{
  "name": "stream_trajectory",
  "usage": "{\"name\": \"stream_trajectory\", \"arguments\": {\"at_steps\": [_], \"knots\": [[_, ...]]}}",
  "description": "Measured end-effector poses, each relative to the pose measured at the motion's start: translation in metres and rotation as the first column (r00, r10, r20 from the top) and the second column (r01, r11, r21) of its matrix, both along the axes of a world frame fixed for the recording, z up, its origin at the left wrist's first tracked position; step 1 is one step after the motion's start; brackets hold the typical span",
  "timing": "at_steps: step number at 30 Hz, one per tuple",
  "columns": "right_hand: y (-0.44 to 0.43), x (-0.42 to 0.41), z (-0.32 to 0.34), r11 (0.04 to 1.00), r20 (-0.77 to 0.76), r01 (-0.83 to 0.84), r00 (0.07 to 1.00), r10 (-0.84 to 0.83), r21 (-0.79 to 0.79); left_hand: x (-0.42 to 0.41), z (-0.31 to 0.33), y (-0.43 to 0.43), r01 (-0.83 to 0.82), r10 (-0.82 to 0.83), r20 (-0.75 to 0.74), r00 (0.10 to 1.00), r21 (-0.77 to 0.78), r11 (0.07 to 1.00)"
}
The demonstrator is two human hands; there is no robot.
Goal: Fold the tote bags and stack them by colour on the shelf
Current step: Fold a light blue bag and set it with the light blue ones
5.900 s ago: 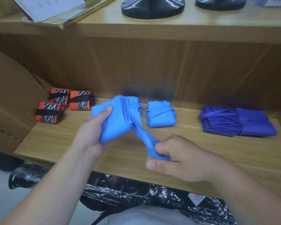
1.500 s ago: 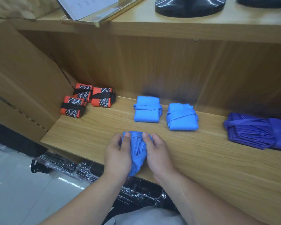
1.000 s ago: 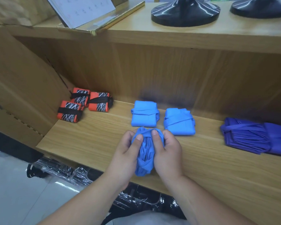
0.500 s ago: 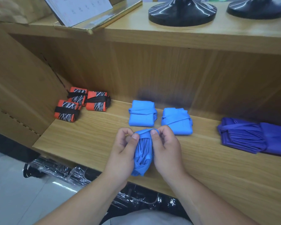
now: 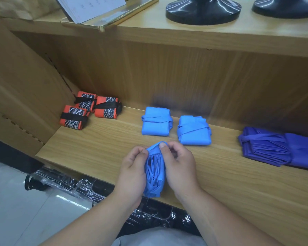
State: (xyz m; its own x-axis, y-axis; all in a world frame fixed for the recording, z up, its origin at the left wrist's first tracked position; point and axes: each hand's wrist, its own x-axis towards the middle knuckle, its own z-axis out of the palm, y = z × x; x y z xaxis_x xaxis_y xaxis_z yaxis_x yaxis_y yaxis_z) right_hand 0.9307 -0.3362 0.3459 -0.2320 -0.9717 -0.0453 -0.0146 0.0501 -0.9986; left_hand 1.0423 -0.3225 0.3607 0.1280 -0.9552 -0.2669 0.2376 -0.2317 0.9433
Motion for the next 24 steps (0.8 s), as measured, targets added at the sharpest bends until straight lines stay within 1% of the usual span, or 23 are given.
{"name": "stream_trajectory", "arguments": {"at_steps": [3,5,7,9,12,14,15,16,19,21,24], "knots": [[-0.001,0.004,0.0,0.999,0.005,-0.013,1.0,0.013,0.033,-0.001,-0.002,0.001,-0.024,0.024,0.038,0.999,-0.002,1.0],[-0.001,0.005,0.0,0.997,0.049,-0.044,0.998,0.04,0.067,0.001,-0.005,0.0,-0.043,0.043,-0.001,0.999,0.015,0.999],[-0.003,0.006,0.0,0.987,0.185,-0.089,0.981,0.063,0.137,0.003,-0.006,0.0,-0.047,0.051,-0.09,0.995,0.043,0.998],[-0.004,0.006,0.001,0.965,0.343,-0.11,0.939,0.022,0.237,0.004,-0.005,0.0,-0.047,0.057,-0.163,0.985,0.064,0.997],[-0.003,0.009,0.002,0.931,0.518,-0.128,0.852,-0.073,0.341,0.004,-0.005,-0.001,-0.069,0.078,-0.182,0.98,0.059,0.996],[-0.004,0.009,0.004,0.928,0.569,-0.141,0.818,-0.087,0.344,0.003,-0.004,-0.002,-0.072,0.078,-0.173,0.982,0.039,0.997],[-0.004,0.009,0.005,0.935,0.568,-0.141,0.819,-0.075,0.326,0.003,-0.003,-0.002,-0.076,0.081,-0.167,0.983,0.034,0.997],[-0.005,0.01,0.005,0.945,0.54,-0.135,0.84,-0.051,0.299,0.004,-0.001,-0.003,-0.081,0.085,-0.158,0.984,0.029,0.996],[-0.006,0.01,0.005,0.975,0.415,-0.145,0.908,0.064,0.166,0.005,0.001,-0.004,-0.09,0.09,-0.104,0.99,0.003,0.996],[-0.004,0.008,0.005,0.975,0.356,-0.203,0.921,0.16,0.089,0.006,0.002,-0.005,-0.076,0.075,-0.053,0.996,-0.027,0.997],[-0.002,0.0,0.006,0.97,0.315,-0.238,0.925,0.212,0.044,0.012,0.0,-0.005,-0.018,0.022,0.047,0.999,-0.069,0.997]]}}
